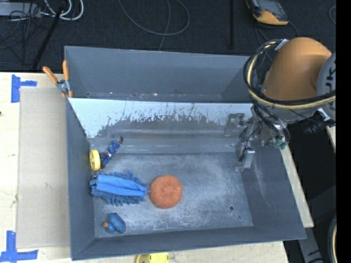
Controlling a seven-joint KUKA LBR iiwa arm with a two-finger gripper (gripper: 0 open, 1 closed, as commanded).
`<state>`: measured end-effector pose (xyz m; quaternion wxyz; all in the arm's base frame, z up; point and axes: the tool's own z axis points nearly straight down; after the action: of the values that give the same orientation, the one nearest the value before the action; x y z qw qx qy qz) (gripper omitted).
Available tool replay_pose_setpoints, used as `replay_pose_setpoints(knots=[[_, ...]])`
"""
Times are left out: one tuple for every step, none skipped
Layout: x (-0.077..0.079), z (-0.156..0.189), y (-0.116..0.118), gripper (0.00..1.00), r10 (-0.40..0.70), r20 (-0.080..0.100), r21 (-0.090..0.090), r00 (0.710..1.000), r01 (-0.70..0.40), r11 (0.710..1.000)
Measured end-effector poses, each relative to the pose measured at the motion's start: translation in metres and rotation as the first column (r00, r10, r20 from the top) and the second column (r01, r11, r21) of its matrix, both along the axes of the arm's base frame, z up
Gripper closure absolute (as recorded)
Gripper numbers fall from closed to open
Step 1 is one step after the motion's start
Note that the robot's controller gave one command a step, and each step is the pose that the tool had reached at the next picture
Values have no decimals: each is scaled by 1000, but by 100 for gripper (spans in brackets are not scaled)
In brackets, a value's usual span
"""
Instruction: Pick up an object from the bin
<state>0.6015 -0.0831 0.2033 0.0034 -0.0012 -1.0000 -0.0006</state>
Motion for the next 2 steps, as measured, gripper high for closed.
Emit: replay_pose_setpoints(knots=[[1,5,0,0,2,7,-1,1000,-2,1000],[10,-57,17,0,-13,13,-1,1000,13,1000]])
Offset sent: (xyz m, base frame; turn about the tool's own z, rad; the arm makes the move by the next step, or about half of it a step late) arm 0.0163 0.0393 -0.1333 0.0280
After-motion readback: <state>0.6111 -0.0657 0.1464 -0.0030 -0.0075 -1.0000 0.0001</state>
